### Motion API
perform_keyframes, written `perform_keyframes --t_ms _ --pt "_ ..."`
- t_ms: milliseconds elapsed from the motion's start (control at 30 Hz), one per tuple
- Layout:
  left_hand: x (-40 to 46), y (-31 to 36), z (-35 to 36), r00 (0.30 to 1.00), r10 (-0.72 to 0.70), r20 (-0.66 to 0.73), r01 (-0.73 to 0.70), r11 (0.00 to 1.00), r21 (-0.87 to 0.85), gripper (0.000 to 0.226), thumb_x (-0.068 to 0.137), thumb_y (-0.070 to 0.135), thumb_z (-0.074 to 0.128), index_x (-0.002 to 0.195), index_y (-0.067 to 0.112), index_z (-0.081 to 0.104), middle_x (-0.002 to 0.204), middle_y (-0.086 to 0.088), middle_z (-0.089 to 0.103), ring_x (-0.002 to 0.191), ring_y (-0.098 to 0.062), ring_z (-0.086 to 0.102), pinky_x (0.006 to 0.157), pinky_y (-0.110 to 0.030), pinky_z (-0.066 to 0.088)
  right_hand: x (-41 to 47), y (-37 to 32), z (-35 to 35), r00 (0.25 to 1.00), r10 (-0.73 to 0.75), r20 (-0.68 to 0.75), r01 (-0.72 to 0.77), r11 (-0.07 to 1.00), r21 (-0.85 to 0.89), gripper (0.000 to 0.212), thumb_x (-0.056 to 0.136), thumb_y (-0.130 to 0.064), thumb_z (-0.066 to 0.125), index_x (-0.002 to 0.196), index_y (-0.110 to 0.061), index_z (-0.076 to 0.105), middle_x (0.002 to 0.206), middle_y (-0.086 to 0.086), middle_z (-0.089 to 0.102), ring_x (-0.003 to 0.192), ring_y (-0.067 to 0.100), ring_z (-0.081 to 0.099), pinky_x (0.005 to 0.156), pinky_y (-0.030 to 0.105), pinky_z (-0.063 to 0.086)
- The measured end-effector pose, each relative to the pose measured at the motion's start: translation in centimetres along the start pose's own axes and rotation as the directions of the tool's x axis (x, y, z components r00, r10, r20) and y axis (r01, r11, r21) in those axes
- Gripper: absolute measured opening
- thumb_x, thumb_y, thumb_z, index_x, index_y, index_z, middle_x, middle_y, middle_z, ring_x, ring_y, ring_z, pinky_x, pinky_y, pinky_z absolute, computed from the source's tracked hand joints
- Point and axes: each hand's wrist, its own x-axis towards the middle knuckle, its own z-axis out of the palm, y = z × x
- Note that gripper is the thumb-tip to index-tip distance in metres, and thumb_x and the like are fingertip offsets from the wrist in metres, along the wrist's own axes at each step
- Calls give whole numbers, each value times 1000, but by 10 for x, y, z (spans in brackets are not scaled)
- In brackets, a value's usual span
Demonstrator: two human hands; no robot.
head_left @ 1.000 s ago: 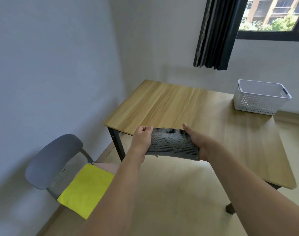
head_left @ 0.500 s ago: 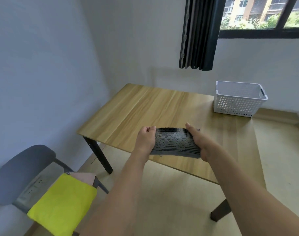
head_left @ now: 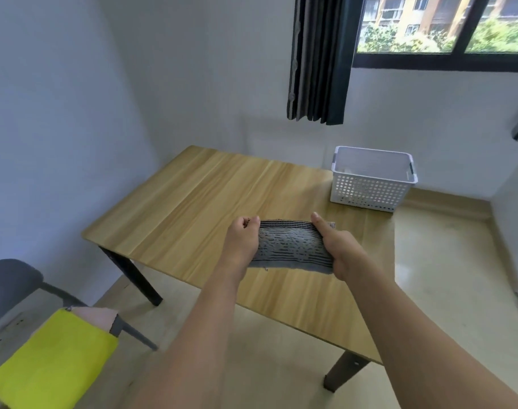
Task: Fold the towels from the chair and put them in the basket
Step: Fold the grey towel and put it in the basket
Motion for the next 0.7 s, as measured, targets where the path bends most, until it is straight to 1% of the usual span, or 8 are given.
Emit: perform_keyframes --t_ms 100,267,333,400,467,567,633,700 --pt "5 13 42 1000 11 14 -11 1000 27 31 91 49 44 92 21 56 99 -6 65 94 -28 63 84 -47 52 25 -9 -39 1000 -2 -12 2 1000 19 80 68 -67 69 117 -6 56 104 11 66 91 29 66 80 40 56" --pt "20 31 109 999 42 -15 -41 998 54 29 94 47 43 95 21 56 102 -4 64 93 -23 62 79 -41 49 71 -28 -99 997 -15 76 12 999 33 78 62 -68 73 110 -7 62 101 11 70 89 30 69 85 45 57" --pt "26 38 142 999 36 -36 -34 998 47 29 94 47 44 93 21 56 101 -6 64 92 -25 63 77 -42 51 92 -42 -128 994 -37 98 34 999 34 74 61 -66 75 106 -8 64 100 10 71 89 30 69 86 47 56" --pt "28 46 177 999 34 -31 -33 999 29 29 93 49 44 91 22 56 99 -6 64 90 -29 65 80 -49 55 111 -57 -157 992 -60 108 56 998 39 65 63 -61 77 101 -10 64 100 10 70 91 30 68 87 48 56" --pt "31 55 206 998 45 -43 -42 997 61 30 94 48 41 93 22 56 97 -5 63 90 -29 64 81 -54 54 127 -69 -182 991 -61 119 57 998 39 56 65 -57 77 96 -13 62 101 9 70 92 31 67 88 49 55" --pt "38 66 227 995 57 -86 -48 994 103 31 97 45 39 98 19 55 100 -4 62 92 -23 61 84 -45 52 145 -81 -200 981 -22 194 26 999 -21 52 69 -57 74 94 -13 61 101 10 70 93 30 67 89 47 55" --pt "50 65 234 993 37 -115 -27 996 88 30 97 45 40 96 19 55 99 -4 62 91 -24 61 83 -46 53 159 -88 -205 964 -19 265 30 999 -37 45 77 -53 70 94 -12 63 99 9 71 92 28 68 87 44 56" --pt "64 63 241 990 4 -140 2 999 45 29 95 46 41 93 20 55 98 -5 63 90 -27 62 82 -47 54 173 -96 -208 951 -20 309 42 997 -62 46 79 -51 68 98 -10 65 99 9 73 93 27 69 88 43 56"
